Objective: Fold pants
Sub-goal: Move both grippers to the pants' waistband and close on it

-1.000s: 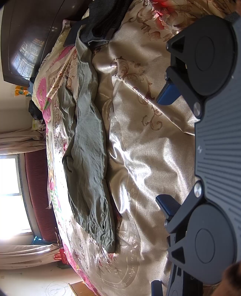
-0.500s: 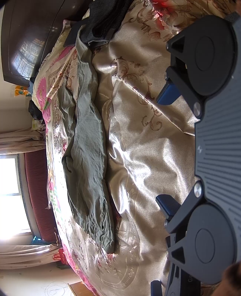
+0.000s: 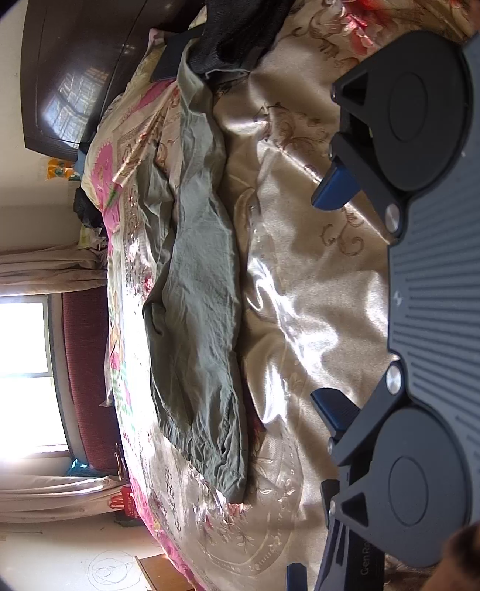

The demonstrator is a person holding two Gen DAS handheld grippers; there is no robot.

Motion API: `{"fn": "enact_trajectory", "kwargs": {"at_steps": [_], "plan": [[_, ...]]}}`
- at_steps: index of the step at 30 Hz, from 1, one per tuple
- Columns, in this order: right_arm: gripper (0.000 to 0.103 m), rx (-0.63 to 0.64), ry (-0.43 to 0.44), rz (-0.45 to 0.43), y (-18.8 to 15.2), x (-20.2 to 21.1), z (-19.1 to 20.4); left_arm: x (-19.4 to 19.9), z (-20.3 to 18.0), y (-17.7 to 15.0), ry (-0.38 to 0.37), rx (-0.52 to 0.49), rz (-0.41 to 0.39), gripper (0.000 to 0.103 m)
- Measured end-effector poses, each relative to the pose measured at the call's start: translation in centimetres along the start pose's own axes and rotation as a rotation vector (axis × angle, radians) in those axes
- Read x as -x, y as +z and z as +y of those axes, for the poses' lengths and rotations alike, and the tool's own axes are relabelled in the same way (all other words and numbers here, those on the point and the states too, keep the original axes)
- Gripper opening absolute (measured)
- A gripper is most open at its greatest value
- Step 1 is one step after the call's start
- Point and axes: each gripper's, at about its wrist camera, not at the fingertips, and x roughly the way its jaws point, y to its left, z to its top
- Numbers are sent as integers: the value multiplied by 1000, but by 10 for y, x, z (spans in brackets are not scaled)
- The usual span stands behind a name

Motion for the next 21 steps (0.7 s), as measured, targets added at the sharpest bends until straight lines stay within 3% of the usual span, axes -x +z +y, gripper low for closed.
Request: {"fn": "enact_trajectory", "kwargs": {"at_steps": [6,13,21], "plan": [[102,94,43,-27,24,-35,11,-29,23,32,25,5,-25,103],[101,212,108,8,44,-80,31,-83,39,50,56,-42,-21,103],[96,333,194,25,53,-114,55,-102,44,52,-6,-123,-40,103]]}}
